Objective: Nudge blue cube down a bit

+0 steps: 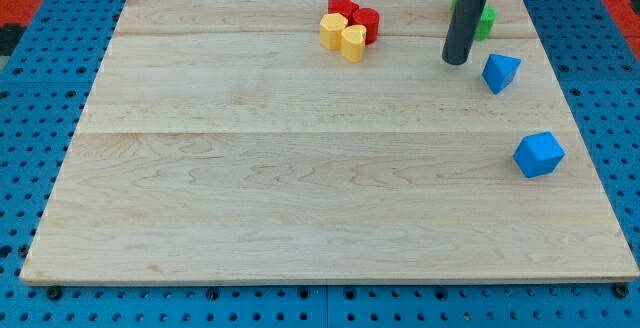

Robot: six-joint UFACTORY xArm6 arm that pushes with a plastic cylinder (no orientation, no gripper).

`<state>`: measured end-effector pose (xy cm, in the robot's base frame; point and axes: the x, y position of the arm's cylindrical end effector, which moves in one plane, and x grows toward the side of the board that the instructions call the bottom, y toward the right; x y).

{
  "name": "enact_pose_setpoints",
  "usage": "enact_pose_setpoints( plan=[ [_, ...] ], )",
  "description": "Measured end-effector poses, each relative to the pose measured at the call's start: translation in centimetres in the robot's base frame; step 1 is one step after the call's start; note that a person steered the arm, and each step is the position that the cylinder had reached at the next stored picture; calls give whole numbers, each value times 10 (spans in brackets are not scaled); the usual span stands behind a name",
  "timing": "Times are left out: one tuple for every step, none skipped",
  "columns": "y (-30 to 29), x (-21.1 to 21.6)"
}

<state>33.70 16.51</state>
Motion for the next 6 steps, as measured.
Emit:
enact_pose_setpoints(
  plan=[
    [-3, 48],
    [-3, 79],
    [0, 81],
    [38, 102],
    [64, 111],
    [65, 111]
  ],
)
